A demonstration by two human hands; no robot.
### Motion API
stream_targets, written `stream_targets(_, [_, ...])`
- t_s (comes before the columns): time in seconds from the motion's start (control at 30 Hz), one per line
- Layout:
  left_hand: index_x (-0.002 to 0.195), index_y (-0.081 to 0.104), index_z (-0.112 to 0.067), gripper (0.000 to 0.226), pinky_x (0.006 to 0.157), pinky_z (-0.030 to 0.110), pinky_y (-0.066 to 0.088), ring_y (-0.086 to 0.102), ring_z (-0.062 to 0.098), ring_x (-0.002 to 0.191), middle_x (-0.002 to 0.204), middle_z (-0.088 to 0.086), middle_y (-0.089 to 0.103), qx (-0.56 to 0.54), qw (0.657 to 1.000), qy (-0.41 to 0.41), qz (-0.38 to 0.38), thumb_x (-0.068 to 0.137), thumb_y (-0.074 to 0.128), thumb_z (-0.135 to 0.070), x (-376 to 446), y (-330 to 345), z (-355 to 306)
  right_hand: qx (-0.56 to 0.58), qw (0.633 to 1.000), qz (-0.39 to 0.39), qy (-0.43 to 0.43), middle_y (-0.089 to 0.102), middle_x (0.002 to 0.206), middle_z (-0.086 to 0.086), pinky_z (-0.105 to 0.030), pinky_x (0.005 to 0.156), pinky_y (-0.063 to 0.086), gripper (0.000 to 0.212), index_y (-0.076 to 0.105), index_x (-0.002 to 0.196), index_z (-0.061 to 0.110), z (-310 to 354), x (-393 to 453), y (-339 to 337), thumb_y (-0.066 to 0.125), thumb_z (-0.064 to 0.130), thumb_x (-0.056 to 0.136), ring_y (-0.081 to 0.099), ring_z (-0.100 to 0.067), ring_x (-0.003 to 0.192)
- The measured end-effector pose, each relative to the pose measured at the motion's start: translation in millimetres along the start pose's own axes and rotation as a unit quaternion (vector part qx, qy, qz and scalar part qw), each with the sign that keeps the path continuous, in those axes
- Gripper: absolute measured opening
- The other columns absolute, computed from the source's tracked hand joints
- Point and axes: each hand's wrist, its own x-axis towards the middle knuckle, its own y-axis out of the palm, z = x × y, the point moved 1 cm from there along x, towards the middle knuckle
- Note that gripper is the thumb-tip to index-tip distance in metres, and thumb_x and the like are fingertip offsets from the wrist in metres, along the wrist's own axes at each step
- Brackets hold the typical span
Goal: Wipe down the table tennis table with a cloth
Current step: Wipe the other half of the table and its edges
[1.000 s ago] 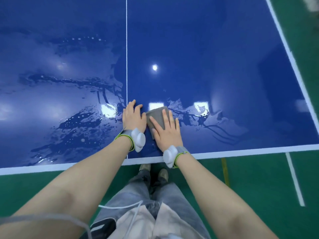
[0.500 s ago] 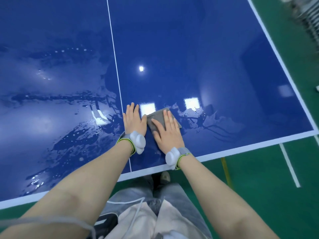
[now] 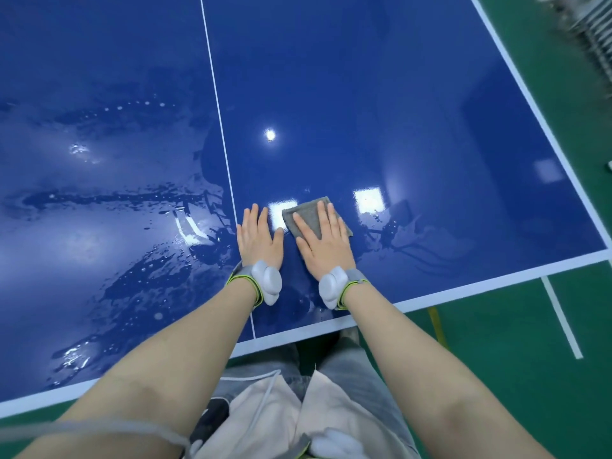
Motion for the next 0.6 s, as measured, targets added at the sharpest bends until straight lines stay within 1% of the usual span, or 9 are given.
stream_targets(0.03, [0.146,0.02,-0.012,0.052,0.115,0.031,-0.005,-0.001,0.017,0.144,0.156,0.002,0.008,0.001,1.0,-0.002,0.0,0.098,0.037,-0.023,-0.3,0.3,-0.6,0.0,1.0,-0.004,0.009,-0.008,0.159,-0.011,-0.036,0.115,-0.01,0.058,0.011,0.15,0.036,-8.8,2.0,-1.5,0.003,0.049,0.094,-0.011,-0.026,0.146])
stream_targets(0.07, [0.146,0.02,-0.012,0.052,0.115,0.031,-0.005,-0.001,0.017,0.144,0.156,0.002,0.008,0.001,1.0,-0.003,0.002,0.098,0.038,-0.023,0.1,-0.5,0.7,0.0,0.999,-0.006,0.038,-0.01,0.159,-0.01,-0.037,0.115,-0.01,0.051,0.01,0.15,0.036,-18.0,4.4,-3.0,0.012,0.046,0.1,-0.012,-0.025,0.146])
stream_targets(0.13, [0.146,0.021,-0.011,0.052,0.115,0.031,-0.005,0.0,0.017,0.144,0.156,0.001,0.01,-0.001,1.0,-0.006,0.002,0.098,0.038,-0.022,0.3,-0.6,1.5,-0.001,0.993,-0.017,0.119,-0.012,0.158,-0.01,-0.038,0.117,-0.007,0.05,0.007,0.15,0.037,-41.3,9.2,-8.5,0.022,0.04,0.103,-0.013,-0.025,0.146])
stream_targets(0.2, [0.145,0.022,-0.012,0.051,0.115,0.031,-0.006,0.0,0.016,0.144,0.156,0.001,0.01,-0.002,1.0,-0.013,-0.003,0.098,0.038,-0.022,-0.1,-0.6,1.4,0.003,0.985,-0.019,0.172,-0.013,0.158,-0.011,-0.038,0.117,-0.007,0.051,0.006,0.15,0.037,-58.2,13.3,-13.6,0.022,0.04,0.103,-0.013,-0.026,0.146])
stream_targets(0.3, [0.145,0.021,-0.011,0.051,0.114,0.032,-0.007,-0.001,0.017,0.144,0.156,0.002,0.009,0.0,0.999,-0.032,-0.003,0.098,0.038,-0.023,-0.6,1.6,-5.7,0.004,0.982,-0.009,0.188,-0.014,0.158,-0.013,-0.042,0.117,-0.008,0.052,0.003,0.151,0.036,-57.7,17.1,-15.2,0.022,0.04,0.102,-0.015,-0.029,0.145])
stream_targets(0.37, [0.146,0.022,-0.011,0.052,0.114,0.033,-0.007,-0.002,0.017,0.144,0.156,0.002,0.008,0.0,0.999,-0.054,-0.004,0.098,0.038,-0.024,-0.9,1.5,-9.2,0.0,0.989,0.004,0.151,-0.017,0.157,-0.013,-0.043,0.116,-0.009,0.052,0.0,0.15,0.038,-37.0,17.4,-10.4,0.021,0.041,0.102,-0.017,-0.03,0.145])
stream_targets(0.47, [0.146,0.022,-0.013,0.052,0.114,0.037,-0.007,-0.004,0.018,0.144,0.157,0.003,0.006,0.013,0.997,-0.078,-0.013,0.098,0.039,-0.025,-5.1,8.5,-18.5,-0.018,0.999,0.019,0.04,-0.016,0.157,-0.014,-0.044,0.118,-0.006,0.052,0.0,0.15,0.037,-22.4,8.4,-6.1,0.016,0.043,0.101,-0.016,-0.03,0.145])
stream_targets(0.53, [0.146,0.022,-0.015,0.053,0.114,0.038,-0.008,-0.005,0.018,0.144,0.157,0.003,0.004,0.022,0.996,-0.084,-0.017,0.097,0.039,-0.027,-11.9,15.8,-23.9,-0.02,0.999,0.022,-0.018,-0.012,0.158,-0.013,-0.043,0.117,-0.006,0.052,0.005,0.15,0.036,-31.1,0.2,-7.0,0.013,0.042,0.099,-0.013,-0.029,0.145])
stream_targets(0.6, [0.146,0.021,-0.016,0.053,0.113,0.037,-0.01,-0.006,0.018,0.144,0.157,0.003,0.003,0.023,0.995,-0.091,-0.023,0.097,0.04,-0.027,-20.3,24.3,-29.7,-0.01,0.999,0.02,-0.029,-0.01,0.159,-0.011,-0.04,0.116,-0.008,0.05,0.008,0.15,0.037,-53.0,-4.9,-8.7,0.017,0.041,0.101,-0.013,-0.027,0.146])
